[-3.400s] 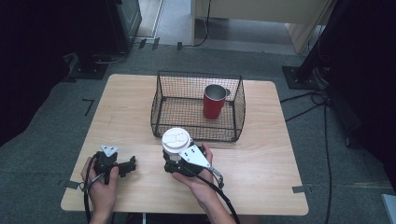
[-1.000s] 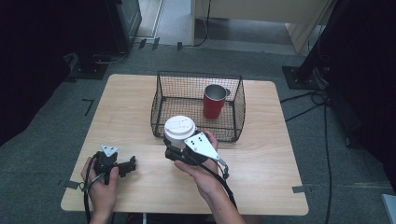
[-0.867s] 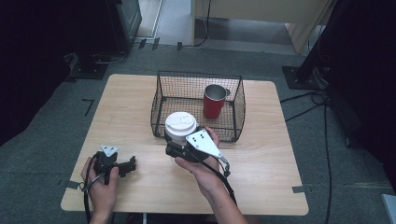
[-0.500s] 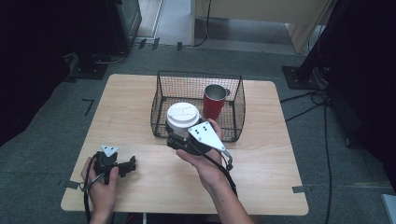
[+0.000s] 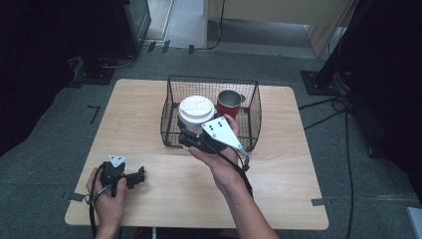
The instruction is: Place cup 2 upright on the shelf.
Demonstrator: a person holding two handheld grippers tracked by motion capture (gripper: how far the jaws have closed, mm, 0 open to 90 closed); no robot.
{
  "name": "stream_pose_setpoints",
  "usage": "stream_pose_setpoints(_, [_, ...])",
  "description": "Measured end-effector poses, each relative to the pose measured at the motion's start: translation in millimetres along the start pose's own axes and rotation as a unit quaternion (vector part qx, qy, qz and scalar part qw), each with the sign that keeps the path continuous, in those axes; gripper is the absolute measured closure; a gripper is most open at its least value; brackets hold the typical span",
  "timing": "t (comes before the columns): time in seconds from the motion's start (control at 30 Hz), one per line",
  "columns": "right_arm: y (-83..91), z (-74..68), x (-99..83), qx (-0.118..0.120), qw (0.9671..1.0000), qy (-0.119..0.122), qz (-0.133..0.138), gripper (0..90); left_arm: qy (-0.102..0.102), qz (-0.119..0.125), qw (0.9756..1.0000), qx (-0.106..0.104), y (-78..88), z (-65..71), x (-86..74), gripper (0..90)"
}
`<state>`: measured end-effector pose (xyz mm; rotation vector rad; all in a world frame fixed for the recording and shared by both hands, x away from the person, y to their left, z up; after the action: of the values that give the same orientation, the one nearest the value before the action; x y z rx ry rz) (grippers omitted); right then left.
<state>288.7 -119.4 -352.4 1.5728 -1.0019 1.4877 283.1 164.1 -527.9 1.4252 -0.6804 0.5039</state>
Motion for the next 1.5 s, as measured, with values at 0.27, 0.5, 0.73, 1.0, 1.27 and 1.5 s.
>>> stream_pose_setpoints(0.27, [-11.6,-0.9,8.6,0.0,0.9997,0.022,0.013,16.2,0.0,0.0,1.0,0.0,0.0,0.0,0.0,0.0])
stream_pose_setpoints(0.5, [-24.2,1.2,11.8,-0.007,0.9997,0.018,0.013,16.2,0.0,0.0,1.0,0.0,0.0,0.0,0.0,0.0])
stream_pose_setpoints(0.73, [-39.8,6.8,12.4,-0.016,0.9997,0.016,0.012,16.2,0.0,0.0,1.0,0.0,0.0,0.0,0.0,0.0])
stream_pose_setpoints(1.0, [-58.6,14.2,13.1,-0.028,0.9995,0.006,0.012,16.2,0.0,0.0,1.0,0.0,0.0,0.0,0.0,0.0])
stream_pose_setpoints(1.27, [-79.9,24.6,9.7,-0.033,0.9993,0.009,0.019,16.2,0.0,0.0,1.0,0.0,-0.1,-0.1,0.0,0.0])
stream_pose_setpoints(1.5, [-98.3,30.7,1.0,-0.037,0.9992,0.007,0.014,16.2,0.0,0.001,1.0,0.0,-0.1,0.0,0.0,0.0])
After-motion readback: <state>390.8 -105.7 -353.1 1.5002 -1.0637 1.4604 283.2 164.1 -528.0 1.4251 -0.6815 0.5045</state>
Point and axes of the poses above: each handheld gripper's, and its own axes: y roughly backward along the jaws, x roughly out of its top, z roughly to its right, the point moved 1 cm from there along -y, roughly forward along the jaws, and after that the axes turned 2 degrees about y, right-handed, at the moved point
